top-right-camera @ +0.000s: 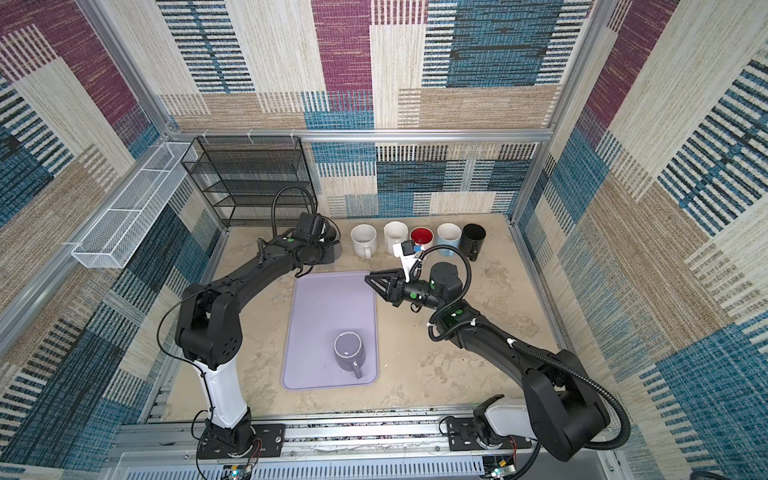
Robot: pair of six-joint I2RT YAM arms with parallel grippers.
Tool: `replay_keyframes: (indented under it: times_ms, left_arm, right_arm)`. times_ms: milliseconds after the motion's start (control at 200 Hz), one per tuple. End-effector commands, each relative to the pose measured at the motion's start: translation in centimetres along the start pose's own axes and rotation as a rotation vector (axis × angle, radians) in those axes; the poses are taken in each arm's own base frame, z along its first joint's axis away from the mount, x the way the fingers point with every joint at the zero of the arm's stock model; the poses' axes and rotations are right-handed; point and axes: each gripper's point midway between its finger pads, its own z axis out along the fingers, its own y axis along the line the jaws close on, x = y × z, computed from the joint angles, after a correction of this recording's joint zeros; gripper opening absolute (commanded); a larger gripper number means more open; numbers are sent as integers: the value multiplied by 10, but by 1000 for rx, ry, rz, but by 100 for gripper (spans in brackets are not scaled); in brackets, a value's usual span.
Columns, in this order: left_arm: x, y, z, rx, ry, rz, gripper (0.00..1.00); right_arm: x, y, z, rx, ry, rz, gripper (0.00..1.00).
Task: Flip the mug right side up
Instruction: 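Carry the grey mug toward the far mugs with the left gripper while right withdraws, then lower the grey mug upright beside the far mugs with the left gripper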
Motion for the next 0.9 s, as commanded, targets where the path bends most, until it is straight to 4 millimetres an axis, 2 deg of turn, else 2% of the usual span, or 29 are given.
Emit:
replay_keyframes:
  times_ms: [0,461,897]
  left_arm:
    - [-15,-1,3,-36,-41,33,0]
    - [-20,-10,31,-50,-31,29,0]
    - [-19,-15,47,-49,9,41,0]
  right_arm:
    - [-2,2,-2,0,-6,-14,34]
    - [-4,7,-10,3,-19,-18,34]
    - [-11,19,-20,0,-42,-24,34]
